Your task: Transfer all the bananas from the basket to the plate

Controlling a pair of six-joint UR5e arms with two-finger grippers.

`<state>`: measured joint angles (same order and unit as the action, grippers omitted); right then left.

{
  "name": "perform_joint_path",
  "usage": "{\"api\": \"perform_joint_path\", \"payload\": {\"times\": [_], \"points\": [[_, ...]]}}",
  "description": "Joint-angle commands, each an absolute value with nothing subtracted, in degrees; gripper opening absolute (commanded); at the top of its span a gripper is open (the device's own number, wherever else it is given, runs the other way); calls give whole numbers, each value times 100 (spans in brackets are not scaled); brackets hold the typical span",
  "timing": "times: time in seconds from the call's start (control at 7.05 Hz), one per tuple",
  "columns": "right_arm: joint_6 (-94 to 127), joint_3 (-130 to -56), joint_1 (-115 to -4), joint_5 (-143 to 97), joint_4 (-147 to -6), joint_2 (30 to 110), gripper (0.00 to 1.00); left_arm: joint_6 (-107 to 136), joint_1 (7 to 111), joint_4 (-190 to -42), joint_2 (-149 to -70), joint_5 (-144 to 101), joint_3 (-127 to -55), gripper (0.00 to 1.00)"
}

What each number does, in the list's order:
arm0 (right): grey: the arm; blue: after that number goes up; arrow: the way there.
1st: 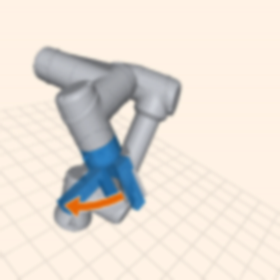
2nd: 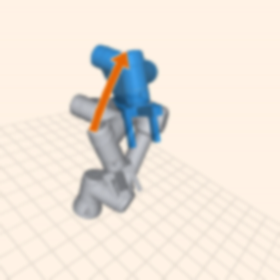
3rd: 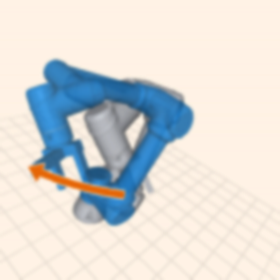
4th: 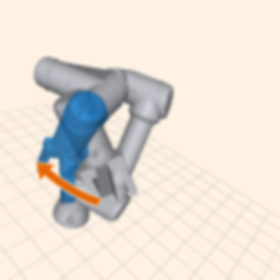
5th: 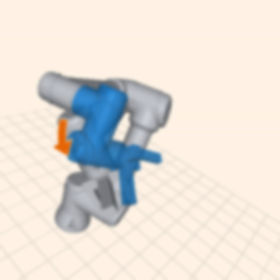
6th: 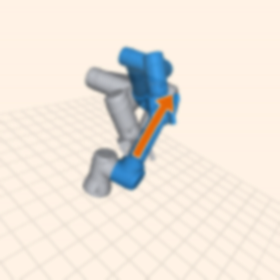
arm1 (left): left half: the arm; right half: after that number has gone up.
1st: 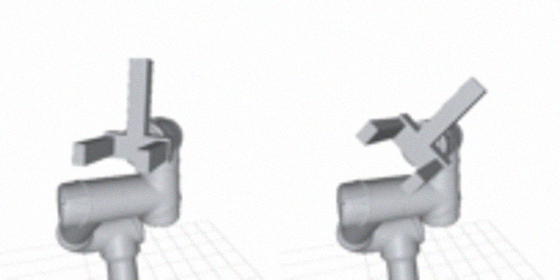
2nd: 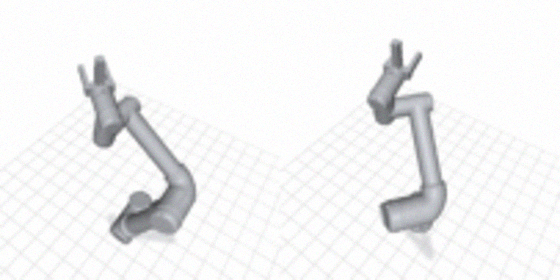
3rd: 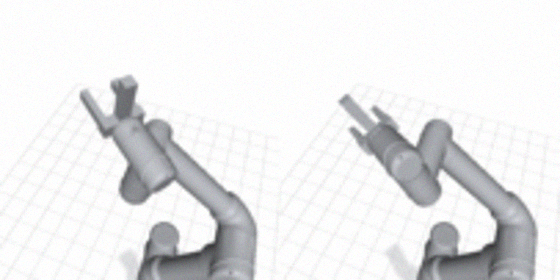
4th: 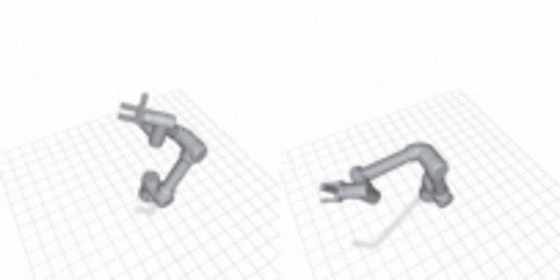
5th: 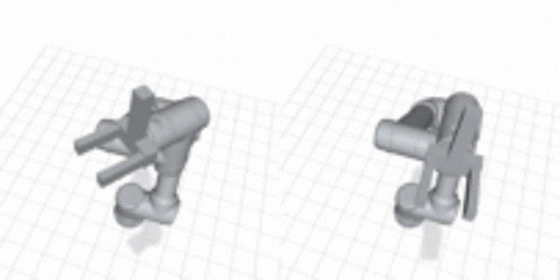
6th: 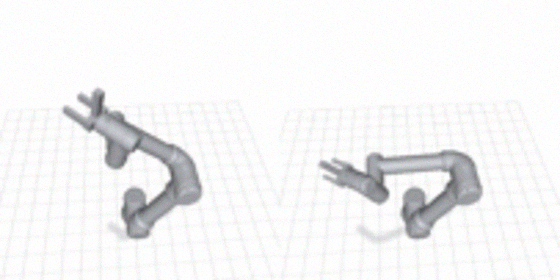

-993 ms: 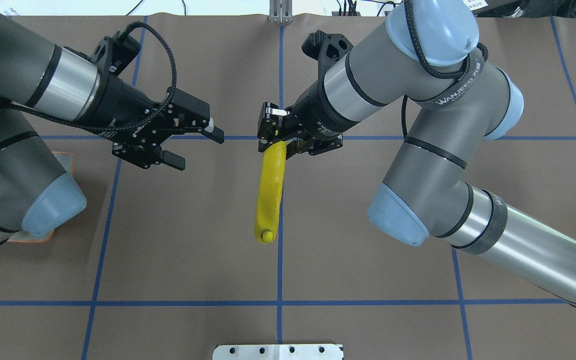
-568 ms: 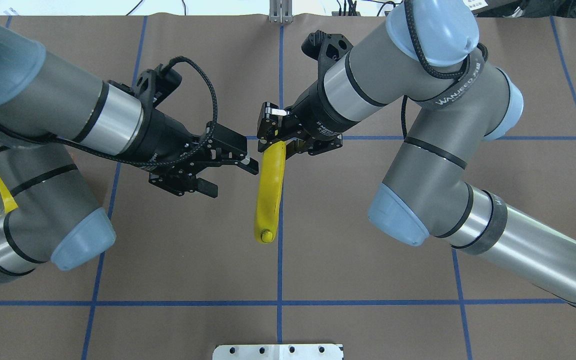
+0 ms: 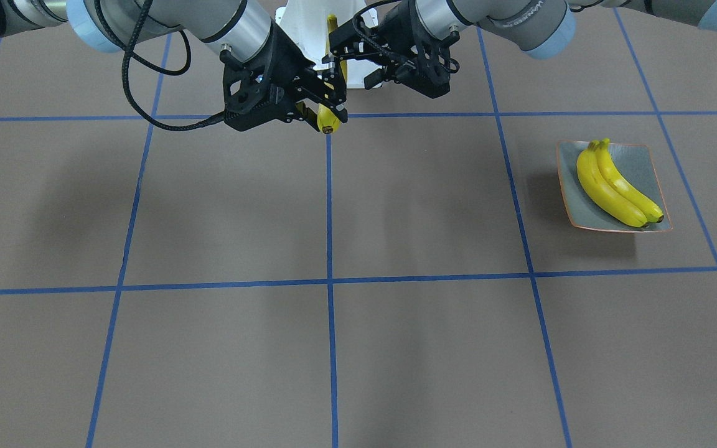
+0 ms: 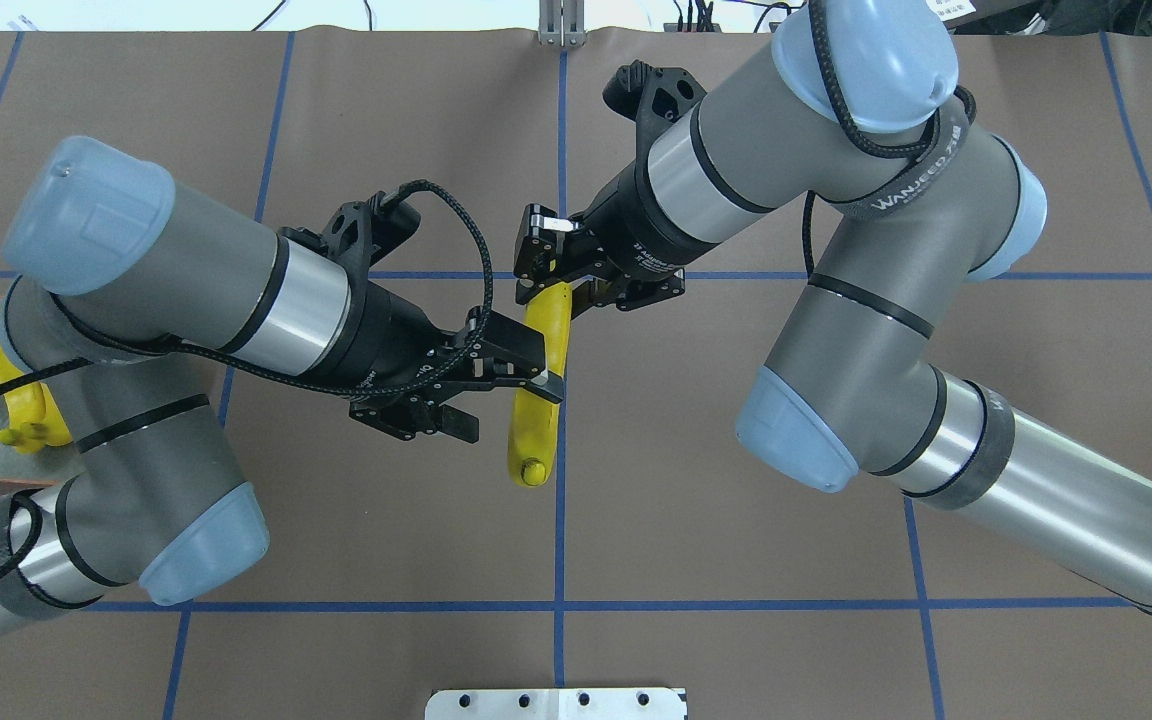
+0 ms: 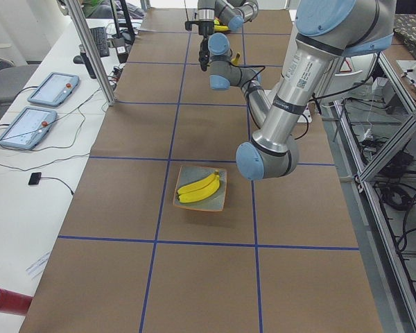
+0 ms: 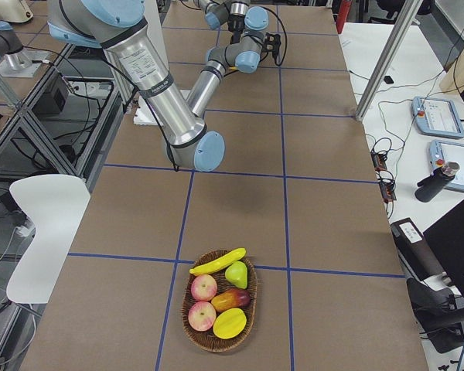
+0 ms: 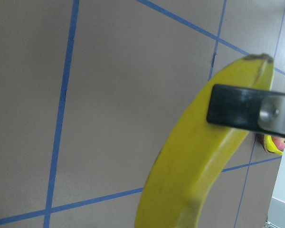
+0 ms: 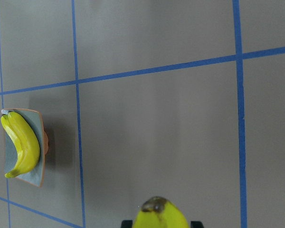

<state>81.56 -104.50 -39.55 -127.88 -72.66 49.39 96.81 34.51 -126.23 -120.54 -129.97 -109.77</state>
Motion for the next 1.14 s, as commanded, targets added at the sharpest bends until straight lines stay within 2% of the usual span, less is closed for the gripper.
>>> {"api": "perform_joint_path", "payload": {"times": [0.0, 0.14, 0.28, 0.43, 0.57, 0.71, 0.85, 0.99], "points": [[8156, -10459, -3955, -12797, -7260, 4939, 0, 9816, 3305, -12612, -12128, -12903, -10943, 100], [8156, -10485, -3964, -12797, -7260, 4957, 0, 9835, 3139, -12612, -12129, -12598, -10934, 99], [8156, -10485, -3964, -12797, -7260, 4966, 0, 9844, 3112, -12604, -12129, -12560, -10916, 90], [8156, -10485, -3964, -12797, -7260, 4966, 0, 9852, 3120, -12604, -12129, -12560, -10925, 59], [8156, -10485, -3964, -12797, -7260, 4983, 0, 9853, 3111, -12604, -12129, -12586, -10942, 16], [8148, -10485, -3964, -12797, -7260, 5001, 0, 9853, 3111, -12595, -12120, -12586, -10968, 0], [8147, -10477, -3964, -12797, -7260, 5001, 0, 9922, 3111, -12577, -12111, -12603, -10960, 0], [8156, -10485, -3964, -12797, -7242, 5001, 98, 10079, 3111, -12577, -12111, -12621, -10960, 0]]}}
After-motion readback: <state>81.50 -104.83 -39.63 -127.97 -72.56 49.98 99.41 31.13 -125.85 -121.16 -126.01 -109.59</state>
